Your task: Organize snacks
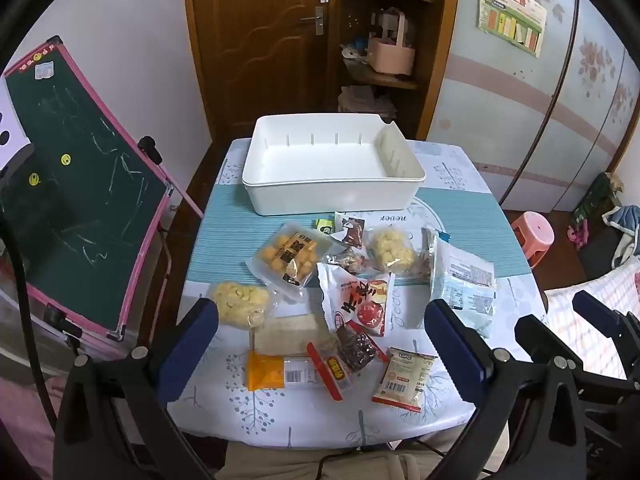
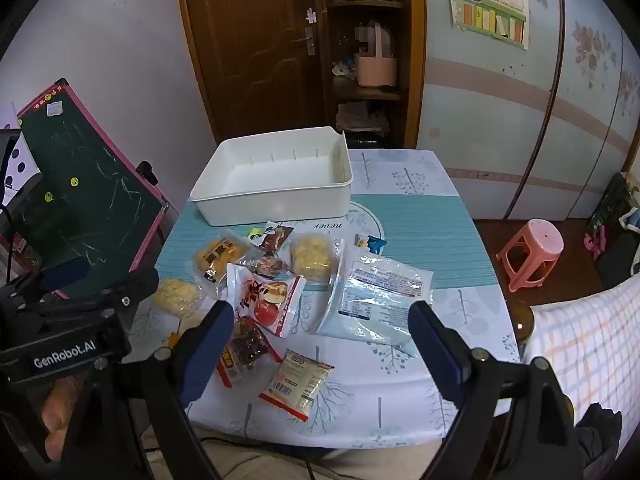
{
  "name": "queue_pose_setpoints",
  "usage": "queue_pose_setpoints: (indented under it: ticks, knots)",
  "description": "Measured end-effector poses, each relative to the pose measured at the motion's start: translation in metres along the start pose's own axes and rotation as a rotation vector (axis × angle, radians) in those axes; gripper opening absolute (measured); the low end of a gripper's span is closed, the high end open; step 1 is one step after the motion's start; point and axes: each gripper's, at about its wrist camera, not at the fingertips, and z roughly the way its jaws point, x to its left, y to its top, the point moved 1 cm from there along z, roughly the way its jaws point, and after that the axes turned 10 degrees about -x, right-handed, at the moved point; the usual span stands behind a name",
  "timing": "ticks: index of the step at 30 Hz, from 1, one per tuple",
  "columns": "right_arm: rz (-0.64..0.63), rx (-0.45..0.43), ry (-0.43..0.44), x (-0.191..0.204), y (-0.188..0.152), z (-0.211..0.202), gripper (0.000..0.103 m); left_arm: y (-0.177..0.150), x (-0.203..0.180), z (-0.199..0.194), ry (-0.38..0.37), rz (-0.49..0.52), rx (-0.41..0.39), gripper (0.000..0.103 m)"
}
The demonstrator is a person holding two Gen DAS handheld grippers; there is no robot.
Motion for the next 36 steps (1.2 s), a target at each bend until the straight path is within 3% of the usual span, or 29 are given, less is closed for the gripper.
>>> queue_pose_setpoints:
  ticks: [22, 36]
  knots:
    - [-0.001, -0.024, 0.042, 0.006, -0.004, 0.001, 0.086, 0.005, -0.001, 0.0, -0.005, -0.011, -0.013, 0.102]
    - [-0.014, 0.003, 0.046, 0.016, -0.001, 0.007, 0.086, 0.004, 0.003, 0.0, -0.005, -0.009, -0.013, 0.102]
